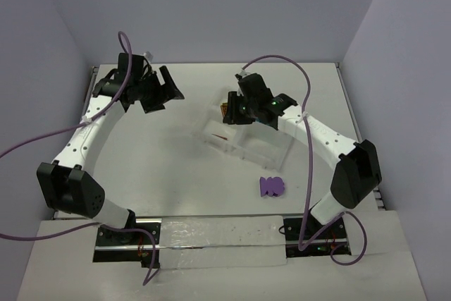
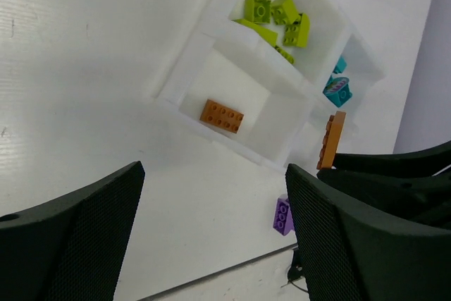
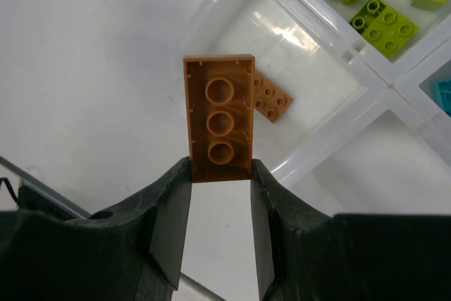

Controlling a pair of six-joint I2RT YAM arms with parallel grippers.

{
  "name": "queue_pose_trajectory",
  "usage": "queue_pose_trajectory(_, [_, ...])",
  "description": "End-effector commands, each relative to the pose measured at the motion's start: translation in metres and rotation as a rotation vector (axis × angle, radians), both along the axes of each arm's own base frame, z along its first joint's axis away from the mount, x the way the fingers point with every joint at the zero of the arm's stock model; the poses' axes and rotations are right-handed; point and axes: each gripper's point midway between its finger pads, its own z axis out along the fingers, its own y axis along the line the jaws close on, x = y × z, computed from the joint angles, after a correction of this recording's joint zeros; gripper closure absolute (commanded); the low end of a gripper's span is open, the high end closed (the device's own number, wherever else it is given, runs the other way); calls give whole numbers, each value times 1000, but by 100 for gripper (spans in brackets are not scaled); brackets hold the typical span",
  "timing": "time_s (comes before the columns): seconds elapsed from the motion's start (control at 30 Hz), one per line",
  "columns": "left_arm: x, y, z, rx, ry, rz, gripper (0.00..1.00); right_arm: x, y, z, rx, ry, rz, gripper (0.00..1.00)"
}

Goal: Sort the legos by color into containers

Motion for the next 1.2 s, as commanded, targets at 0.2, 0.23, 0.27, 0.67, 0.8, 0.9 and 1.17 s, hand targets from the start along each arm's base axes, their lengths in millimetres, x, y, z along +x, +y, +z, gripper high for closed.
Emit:
queue_pose_trajectory(0.2, [-23,16,17,53,-46,4,12,8,10,7,-4,-36,7,31])
queue_pose_trajectory(0.23, [-24,16,17,48,-50,4,12,8,10,13,-2,-50,4,27])
queue_pose_trajectory(0.27, [-24,15,17,41,-51,2,12,8,8,18,-3,-56,0,25])
queue_pose_trajectory(0.67, [-18,3,28,-38,-99,-6,12,-96,-97,15,-40,-20,-197,29])
queue_pose_trajectory(0.8, [-21,0,28,-64,-105,-11,13,-147,-134,-19,-25,108,-333,28])
queue_pose_trajectory(0.9, [-24,1,24,-69,-107,-4,13,-176,-153,-57,-46,222,-421,24])
queue_pose_trajectory(1.17, [-30,1,13,-72,-81,-5,13,-199,-157,-106,-45,358,-493,8])
